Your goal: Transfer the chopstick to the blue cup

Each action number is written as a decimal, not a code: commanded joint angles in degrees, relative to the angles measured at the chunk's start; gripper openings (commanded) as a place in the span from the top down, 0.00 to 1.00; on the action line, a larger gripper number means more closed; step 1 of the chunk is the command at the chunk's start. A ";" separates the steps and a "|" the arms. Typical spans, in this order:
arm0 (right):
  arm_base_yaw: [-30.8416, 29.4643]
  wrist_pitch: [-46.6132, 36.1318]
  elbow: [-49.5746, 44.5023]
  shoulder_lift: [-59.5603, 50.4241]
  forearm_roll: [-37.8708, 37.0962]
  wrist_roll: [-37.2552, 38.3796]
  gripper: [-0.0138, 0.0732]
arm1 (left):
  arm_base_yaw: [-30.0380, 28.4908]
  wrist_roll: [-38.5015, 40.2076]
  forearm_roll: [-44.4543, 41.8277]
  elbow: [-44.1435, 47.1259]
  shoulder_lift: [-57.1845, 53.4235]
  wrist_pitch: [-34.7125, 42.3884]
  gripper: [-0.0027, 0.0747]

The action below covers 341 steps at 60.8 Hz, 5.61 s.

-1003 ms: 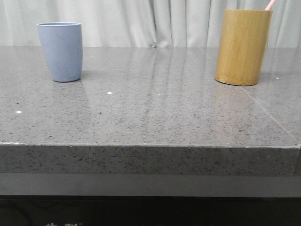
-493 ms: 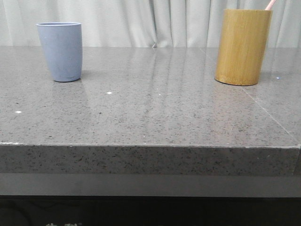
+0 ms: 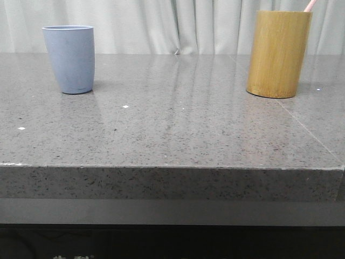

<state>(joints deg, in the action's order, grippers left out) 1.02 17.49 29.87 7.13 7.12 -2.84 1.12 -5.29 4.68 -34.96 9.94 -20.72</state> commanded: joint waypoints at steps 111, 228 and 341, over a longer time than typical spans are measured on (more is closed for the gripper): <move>-0.07 19.57 15.07 33.93 -0.80 0.07 0.21 | 9.60 -0.27 3.98 -45.75 67.83 -24.56 0.33; -0.07 19.51 15.07 33.93 -0.80 0.07 0.21 | 27.98 0.06 -0.67 -100.09 107.83 -50.15 0.99; -5.84 17.14 24.64 43.76 -0.34 3.67 0.21 | 30.32 0.06 -1.56 -98.91 92.38 -51.14 0.76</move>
<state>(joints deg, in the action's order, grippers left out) -2.32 38.38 49.96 48.46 6.05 0.35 31.03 -5.42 2.88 -132.98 108.60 -72.48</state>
